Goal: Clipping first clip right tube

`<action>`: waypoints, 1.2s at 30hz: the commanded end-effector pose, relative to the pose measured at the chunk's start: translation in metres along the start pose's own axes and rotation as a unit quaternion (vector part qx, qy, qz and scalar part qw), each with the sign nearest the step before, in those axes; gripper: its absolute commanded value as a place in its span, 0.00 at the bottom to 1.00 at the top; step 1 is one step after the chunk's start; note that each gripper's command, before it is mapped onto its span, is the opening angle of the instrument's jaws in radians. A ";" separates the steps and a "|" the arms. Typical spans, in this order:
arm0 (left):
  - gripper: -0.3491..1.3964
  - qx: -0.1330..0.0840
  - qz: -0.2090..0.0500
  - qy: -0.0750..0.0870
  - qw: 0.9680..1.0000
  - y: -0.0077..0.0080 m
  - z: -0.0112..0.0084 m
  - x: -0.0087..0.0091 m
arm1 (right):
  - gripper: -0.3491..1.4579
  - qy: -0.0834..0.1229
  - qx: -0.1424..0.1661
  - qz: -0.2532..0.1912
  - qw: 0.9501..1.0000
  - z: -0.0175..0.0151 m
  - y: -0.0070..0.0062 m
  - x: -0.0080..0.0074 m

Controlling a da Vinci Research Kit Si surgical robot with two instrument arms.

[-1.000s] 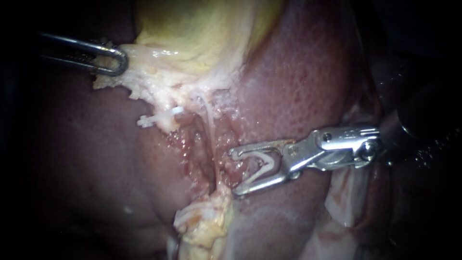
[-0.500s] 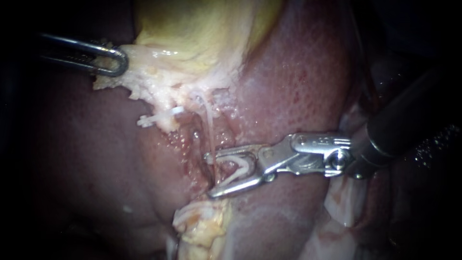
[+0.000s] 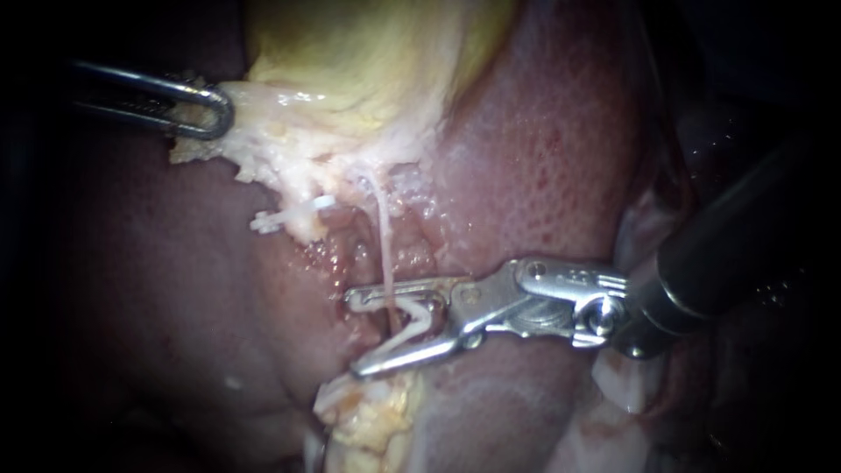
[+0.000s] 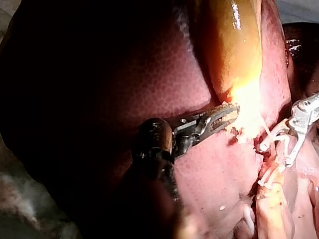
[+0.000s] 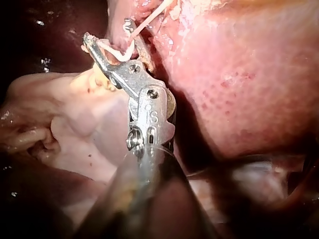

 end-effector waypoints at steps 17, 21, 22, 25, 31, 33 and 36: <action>0.00 0.000 0.000 0.000 1.000 -0.0001 0.0000 0.0000 | 0.29 0.002 0.011 0.051 0.999 -0.0014 -0.0026 0.0014; 0.00 0.000 0.000 0.000 1.000 -0.0001 0.0000 -0.0001 | 0.18 0.002 0.011 0.059 0.998 -0.0016 -0.0026 0.0013; 0.00 0.000 0.000 0.000 1.000 -0.0001 0.0001 -0.0001 | 0.16 0.002 0.011 0.059 0.998 -0.0016 -0.0026 0.0013; 0.00 0.000 0.000 0.000 1.000 -0.0002 0.0001 -0.0001 | 0.06 0.004 0.010 0.068 0.998 -0.0015 -0.0026 0.0012; 0.00 0.000 0.001 0.000 1.000 -0.0002 0.0001 -0.0002 | 0.00 0.007 -0.008 0.076 0.997 -0.0018 -0.0027 0.0011; 0.00 0.000 0.001 0.000 1.000 -0.0002 0.0001 -0.0002 | 0.00 0.006 -0.009 0.076 0.997 -0.0019 -0.0027 0.0011; 0.00 0.000 0.001 0.000 1.000 -0.0002 0.0001 -0.0002 | 0.00 0.006 -0.009 0.079 0.997 -0.0018 -0.0027 0.0010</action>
